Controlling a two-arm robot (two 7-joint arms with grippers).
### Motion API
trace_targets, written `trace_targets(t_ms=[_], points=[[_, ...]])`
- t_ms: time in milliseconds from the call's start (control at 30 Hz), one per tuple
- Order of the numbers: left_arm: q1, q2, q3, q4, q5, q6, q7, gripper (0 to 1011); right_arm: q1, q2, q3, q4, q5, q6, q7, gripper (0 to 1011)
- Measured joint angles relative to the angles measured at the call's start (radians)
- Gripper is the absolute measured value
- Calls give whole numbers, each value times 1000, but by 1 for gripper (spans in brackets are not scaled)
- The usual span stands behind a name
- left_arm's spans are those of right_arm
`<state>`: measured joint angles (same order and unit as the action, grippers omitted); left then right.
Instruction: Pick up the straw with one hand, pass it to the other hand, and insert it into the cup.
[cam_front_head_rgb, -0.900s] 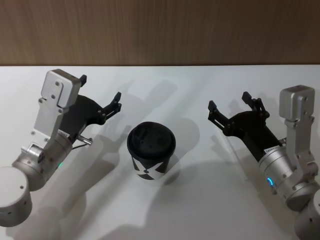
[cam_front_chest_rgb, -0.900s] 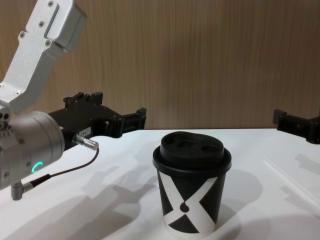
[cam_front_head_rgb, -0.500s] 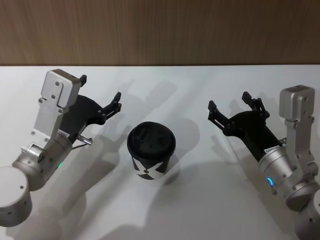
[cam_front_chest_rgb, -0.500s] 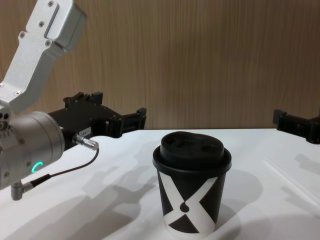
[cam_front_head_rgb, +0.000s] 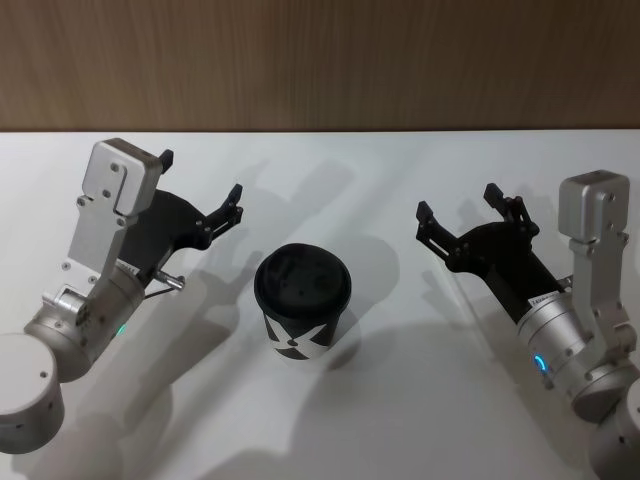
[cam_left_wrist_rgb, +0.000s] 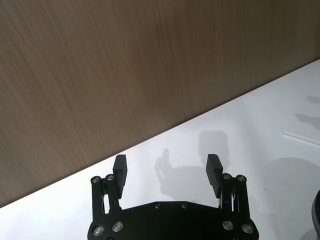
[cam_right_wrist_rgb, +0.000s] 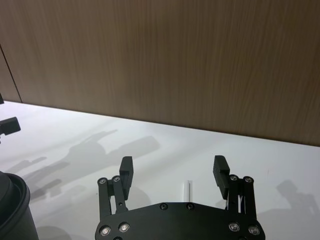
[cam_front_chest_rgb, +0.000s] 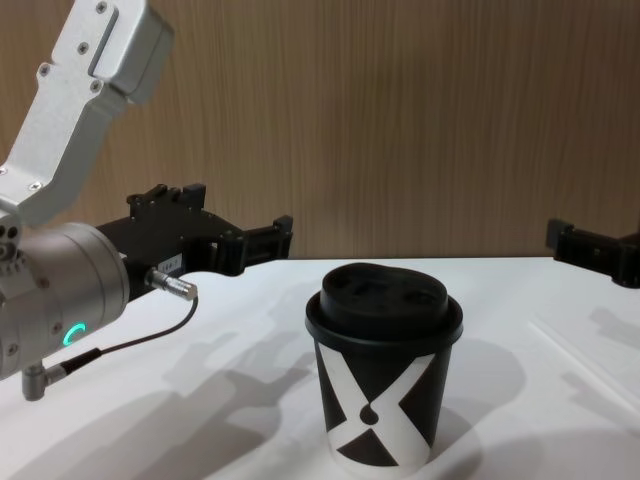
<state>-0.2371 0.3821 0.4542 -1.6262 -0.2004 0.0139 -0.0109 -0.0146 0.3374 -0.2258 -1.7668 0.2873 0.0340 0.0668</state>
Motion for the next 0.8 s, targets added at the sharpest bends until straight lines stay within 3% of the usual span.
trace_targets(t_ms=[500, 800], points=[[0, 0, 0, 0, 0, 0, 0, 1001, 0, -1, 1, 0, 0, 2, 0, 1001], [0, 0, 0, 0, 0, 0, 0, 1001, -7, -12, 12, -18, 12, 49, -9, 1001]])
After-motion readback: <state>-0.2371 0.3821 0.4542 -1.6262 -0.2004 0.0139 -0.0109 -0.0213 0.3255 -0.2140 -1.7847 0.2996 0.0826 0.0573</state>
